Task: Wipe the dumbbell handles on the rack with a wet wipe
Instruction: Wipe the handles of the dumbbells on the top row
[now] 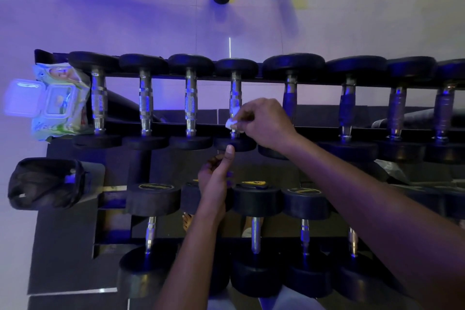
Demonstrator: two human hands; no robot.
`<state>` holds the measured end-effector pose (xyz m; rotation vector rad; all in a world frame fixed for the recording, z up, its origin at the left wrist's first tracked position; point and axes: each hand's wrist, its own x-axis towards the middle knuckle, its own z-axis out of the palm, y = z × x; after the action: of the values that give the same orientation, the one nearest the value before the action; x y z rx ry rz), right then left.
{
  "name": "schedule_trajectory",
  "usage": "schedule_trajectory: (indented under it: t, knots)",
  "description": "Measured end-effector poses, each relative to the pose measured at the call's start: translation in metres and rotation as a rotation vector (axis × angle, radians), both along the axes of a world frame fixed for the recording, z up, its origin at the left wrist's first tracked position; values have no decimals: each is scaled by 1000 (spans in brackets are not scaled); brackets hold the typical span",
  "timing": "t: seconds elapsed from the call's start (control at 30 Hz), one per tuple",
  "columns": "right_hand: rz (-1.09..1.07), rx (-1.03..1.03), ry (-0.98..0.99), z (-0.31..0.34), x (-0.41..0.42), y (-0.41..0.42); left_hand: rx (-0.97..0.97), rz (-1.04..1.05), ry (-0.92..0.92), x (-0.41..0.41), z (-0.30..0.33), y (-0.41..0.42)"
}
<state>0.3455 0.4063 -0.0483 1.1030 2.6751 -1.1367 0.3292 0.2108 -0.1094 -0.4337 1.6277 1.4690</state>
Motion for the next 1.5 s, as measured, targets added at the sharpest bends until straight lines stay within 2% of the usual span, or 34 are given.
schedule_trajectory:
  t: [0.23, 0.4, 0.57, 0.67, 0.73, 0.8, 0.9, 1.07, 1.13, 1.23, 1.33, 1.4, 1.5]
  knots:
    - [-87, -83, -155, 3, 4, -3, -41, -58, 27, -6, 6, -2]
    - [-65, -29, -316, 7, 1, -1, -63, -75, 27, -8, 7, -2]
    - [-54, -11, -367, 7, -8, 1, -85, -88, 36, -7, 9, -2]
    - [-102, -119, -369, 2, -7, 4, -72, -78, 35, -7, 11, -3]
    - [-258, -264, -304, 0, -6, 6, -65, -69, 38, -7, 13, -2]
    - [-505, -426, -173, 1, -10, 7, -70, -65, 43, -7, 13, -1]
    - [-776, -537, -34, 6, -26, 8, -88, -84, 58, -8, 9, -1]
    - [-994, -668, 200, 19, -50, 19, -85, -87, 75, -10, 3, -1]
    - [-1013, -652, 274, 20, -53, 19, -84, -82, 76, -9, 3, -1]
    - [-797, -414, 313, 20, -48, 10, -87, -62, 71, -7, 0, -2]
    - [-342, 65, 290, 22, -41, 6, -79, -25, 54, -5, 1, 0]
    - [-79, 360, 197, 23, -47, 15, -67, 25, 37, -3, 2, -1]
    - [231, 616, -75, 22, -60, 25, -84, 130, 22, -4, 3, -3]
